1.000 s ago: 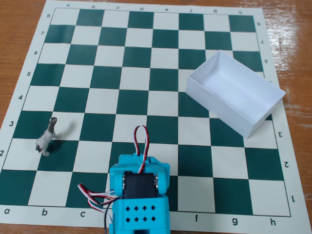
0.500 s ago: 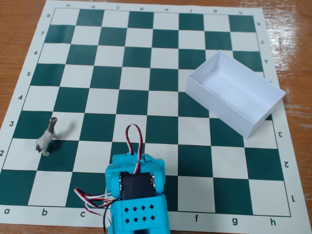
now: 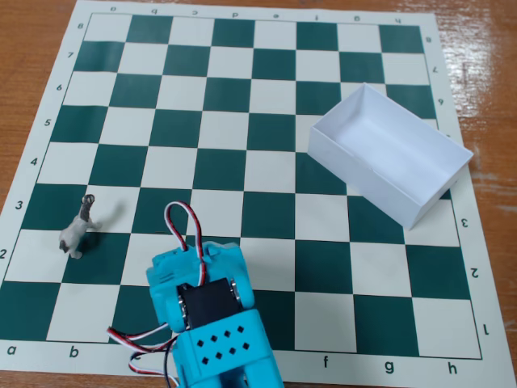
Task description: Grab the toy horse and put it in the box.
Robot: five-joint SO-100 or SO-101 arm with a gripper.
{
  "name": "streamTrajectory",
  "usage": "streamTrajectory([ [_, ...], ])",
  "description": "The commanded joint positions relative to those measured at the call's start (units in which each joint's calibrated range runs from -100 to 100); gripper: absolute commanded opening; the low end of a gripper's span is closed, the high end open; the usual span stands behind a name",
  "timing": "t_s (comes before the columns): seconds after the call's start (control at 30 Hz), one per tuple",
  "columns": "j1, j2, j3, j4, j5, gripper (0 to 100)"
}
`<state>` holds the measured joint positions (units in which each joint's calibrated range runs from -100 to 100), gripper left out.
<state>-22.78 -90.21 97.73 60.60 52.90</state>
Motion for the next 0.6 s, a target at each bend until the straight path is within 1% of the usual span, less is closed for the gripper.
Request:
streamTrajectory([
  [0.0, -2.7, 4.0, -3.6, -7.4, -0.2, 27],
  [0.1, -4.7, 7.9, -4.3, -13.8, -0.2, 27],
  [0.37, -11.9, 14.5, -3.6, -24.5, -0.5, 27],
  [0.47, -13.7, 18.7, -3.4, -31.8, -0.7, 27],
  [0.57, -14.4, 21.7, -3.4, -36.8, -0.4, 27],
])
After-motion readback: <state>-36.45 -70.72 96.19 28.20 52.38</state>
